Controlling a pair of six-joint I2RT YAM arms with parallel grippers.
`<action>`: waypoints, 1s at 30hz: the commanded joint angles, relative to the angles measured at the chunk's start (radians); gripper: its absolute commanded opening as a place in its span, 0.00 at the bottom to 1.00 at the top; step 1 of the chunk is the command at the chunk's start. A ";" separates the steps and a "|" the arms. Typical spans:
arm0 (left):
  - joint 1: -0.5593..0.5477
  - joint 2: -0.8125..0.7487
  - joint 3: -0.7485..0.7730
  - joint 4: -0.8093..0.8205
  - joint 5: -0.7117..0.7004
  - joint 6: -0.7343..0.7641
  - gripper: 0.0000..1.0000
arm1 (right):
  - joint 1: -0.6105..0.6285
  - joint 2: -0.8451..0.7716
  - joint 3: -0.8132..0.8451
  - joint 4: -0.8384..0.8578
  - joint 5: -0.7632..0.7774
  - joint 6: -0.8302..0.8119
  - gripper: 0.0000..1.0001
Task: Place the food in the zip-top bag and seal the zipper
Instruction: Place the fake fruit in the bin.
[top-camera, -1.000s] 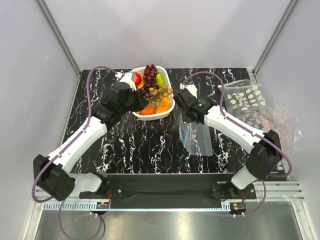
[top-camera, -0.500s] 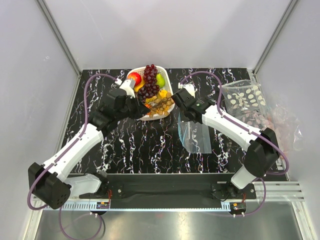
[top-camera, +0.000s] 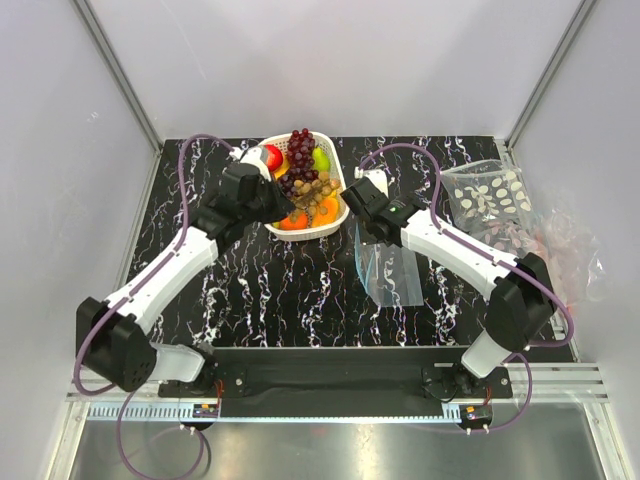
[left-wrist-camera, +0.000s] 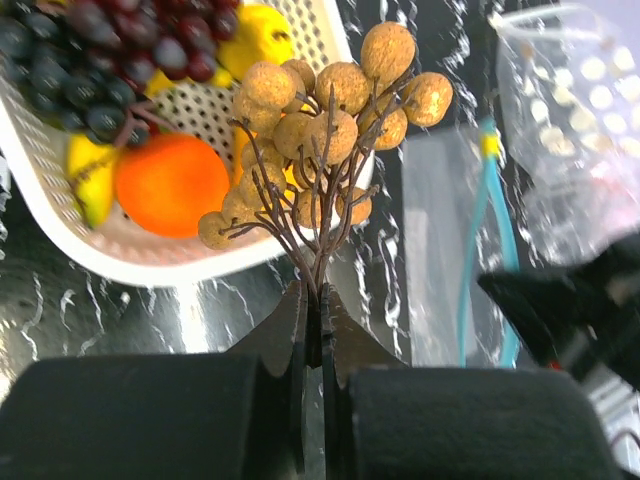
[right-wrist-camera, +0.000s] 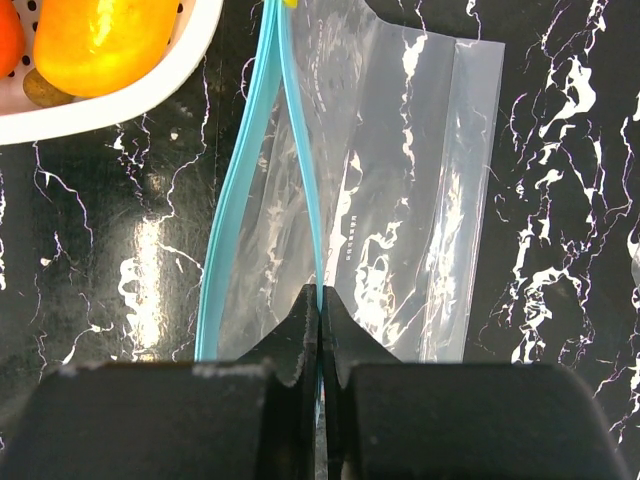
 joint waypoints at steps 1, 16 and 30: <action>0.024 0.044 0.072 0.064 -0.023 0.018 0.00 | -0.007 0.000 0.016 0.024 0.005 -0.002 0.00; 0.027 0.102 0.113 0.064 -0.013 0.124 0.68 | -0.007 -0.020 0.025 0.003 0.007 -0.008 0.00; 0.046 0.514 0.712 -0.298 -0.037 0.259 0.69 | -0.007 -0.049 0.036 -0.023 -0.004 -0.011 0.00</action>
